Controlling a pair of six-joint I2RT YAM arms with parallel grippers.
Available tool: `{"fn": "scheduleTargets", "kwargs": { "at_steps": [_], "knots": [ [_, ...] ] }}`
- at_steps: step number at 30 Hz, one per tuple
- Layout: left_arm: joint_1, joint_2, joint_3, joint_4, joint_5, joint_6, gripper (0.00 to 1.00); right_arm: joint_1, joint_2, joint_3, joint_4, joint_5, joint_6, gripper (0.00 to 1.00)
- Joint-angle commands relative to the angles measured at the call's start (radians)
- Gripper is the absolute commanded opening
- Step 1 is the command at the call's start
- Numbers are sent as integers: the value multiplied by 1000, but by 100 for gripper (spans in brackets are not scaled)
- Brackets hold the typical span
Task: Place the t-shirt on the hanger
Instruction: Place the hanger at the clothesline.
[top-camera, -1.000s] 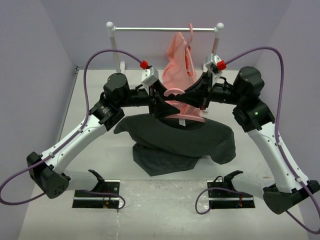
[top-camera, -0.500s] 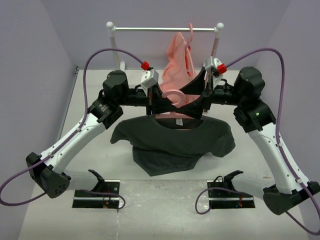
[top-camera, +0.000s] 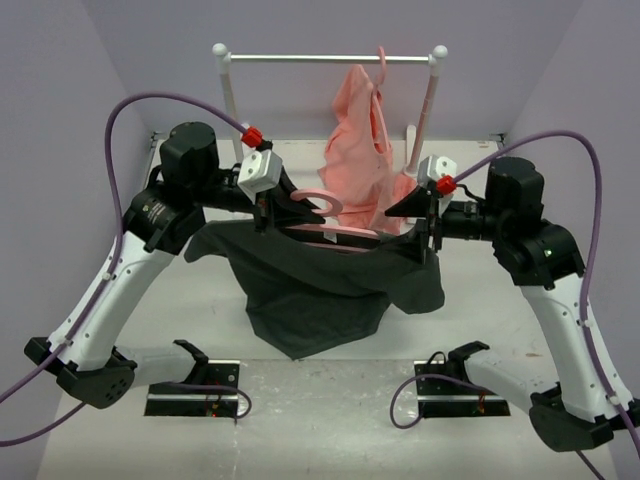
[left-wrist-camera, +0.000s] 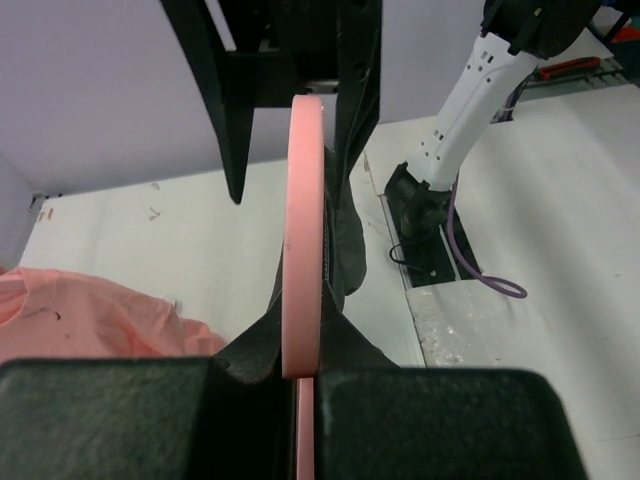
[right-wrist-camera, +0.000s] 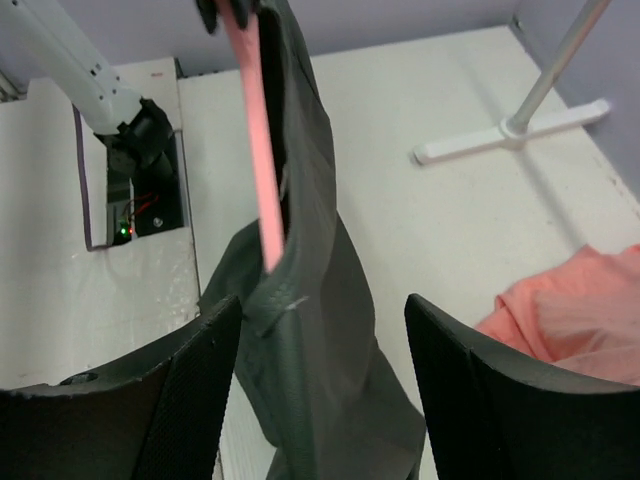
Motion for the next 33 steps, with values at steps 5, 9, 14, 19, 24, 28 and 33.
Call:
{"fn": "scheduleTargets", "kwargs": {
  "at_steps": [5,9,14,19,24,28,33],
  "knots": [
    [3,14,71,-73,-20,40,0,84,-7,-57,-17,37,-70,37],
    [4,35,105,-60,-50,0,0,119,-23,-109,82,81,-30,0],
    [23,30,121,58,-325,-210,28,136,-56,-173,267,150,83,0],
    [26,-20,113,136,-830,-393,100,178,-65,-208,421,302,235,0],
    [26,-40,144,40,-1575,-488,100,191,17,-165,449,518,425,0],
    [26,-81,89,38,-1936,-427,100,204,133,-68,419,701,513,0],
    [27,-253,-147,122,-1985,-434,100,257,306,154,418,1024,624,0]
  ]
}}
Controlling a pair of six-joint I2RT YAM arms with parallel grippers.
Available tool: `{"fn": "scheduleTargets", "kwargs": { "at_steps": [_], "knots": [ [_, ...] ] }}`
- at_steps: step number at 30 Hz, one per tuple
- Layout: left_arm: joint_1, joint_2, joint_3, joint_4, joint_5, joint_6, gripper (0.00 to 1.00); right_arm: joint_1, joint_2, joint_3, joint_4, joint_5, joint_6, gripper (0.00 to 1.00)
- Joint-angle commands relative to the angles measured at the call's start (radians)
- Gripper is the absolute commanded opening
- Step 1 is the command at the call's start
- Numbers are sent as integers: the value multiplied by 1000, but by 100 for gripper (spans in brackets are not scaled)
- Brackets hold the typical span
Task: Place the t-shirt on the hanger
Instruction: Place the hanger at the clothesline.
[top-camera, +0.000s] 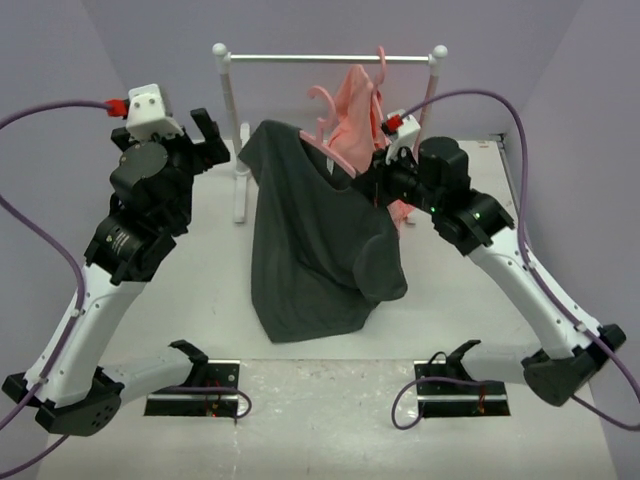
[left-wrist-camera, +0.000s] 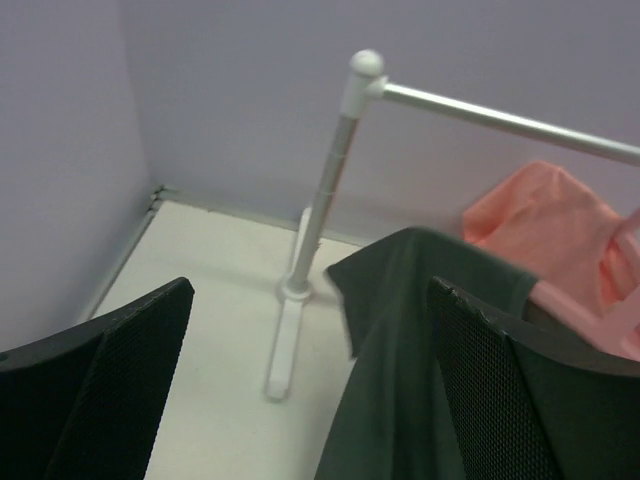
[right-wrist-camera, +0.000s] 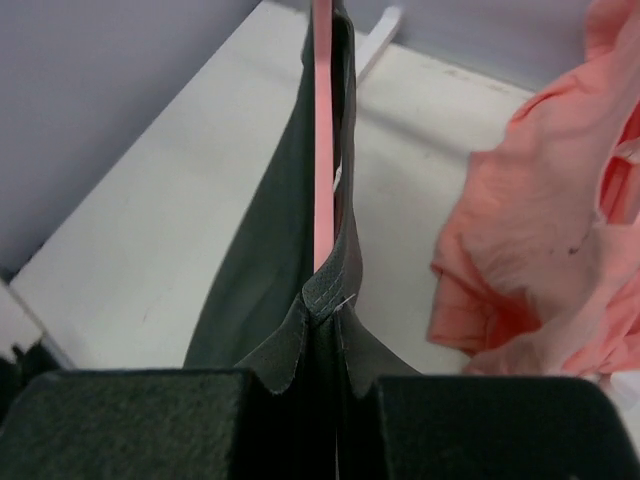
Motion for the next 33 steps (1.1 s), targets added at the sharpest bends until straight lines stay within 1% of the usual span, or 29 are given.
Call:
{"fn": "scheduleTargets", "kwargs": {
  "at_steps": [1,2,3,4,6,8,12,14,16,18,21,25,26,27,28,30,31,33],
  "knots": [
    [1,-120,-147,68,-210,-32,100,32,129,211,54,351,146,0],
    [0,-174,-198,73,-189,-30,100,34,222,382,-1,395,181,0],
    [1,-187,-221,77,-177,-24,100,34,317,446,-66,414,211,0],
    [0,-197,-250,64,-171,-23,100,36,355,541,-88,425,218,0],
    [1,-199,-280,14,-145,-31,100,44,449,621,-100,452,248,0],
    [1,-199,-305,-11,-103,-50,100,44,502,674,-85,474,276,0],
    [0,-216,-389,-9,-55,-40,100,46,606,786,-90,533,300,0],
    [0,-232,-456,12,-34,-18,100,46,650,815,-79,545,294,0],
    [1,-252,-489,34,-8,1,100,46,675,822,-60,569,287,0],
    [1,-269,-523,49,0,3,100,47,693,818,-44,578,278,0],
    [0,-285,-573,59,-4,-7,100,47,716,808,-63,563,278,0],
    [0,-275,-606,32,-83,-63,100,51,688,677,-24,533,277,0],
    [1,-272,-605,23,-93,-75,100,52,676,654,-20,520,280,2],
    [1,-263,-604,13,-110,-88,100,53,654,605,-8,497,279,15],
    [1,-256,-603,6,-123,-101,100,54,622,560,11,473,277,33],
    [1,-246,-603,-1,-138,-127,100,59,526,481,76,420,272,87],
    [2,-238,-603,-1,-129,-134,100,60,480,425,102,382,268,98],
    [5,-215,-604,1,-108,-145,100,59,358,334,123,350,246,99]
  ]
}}
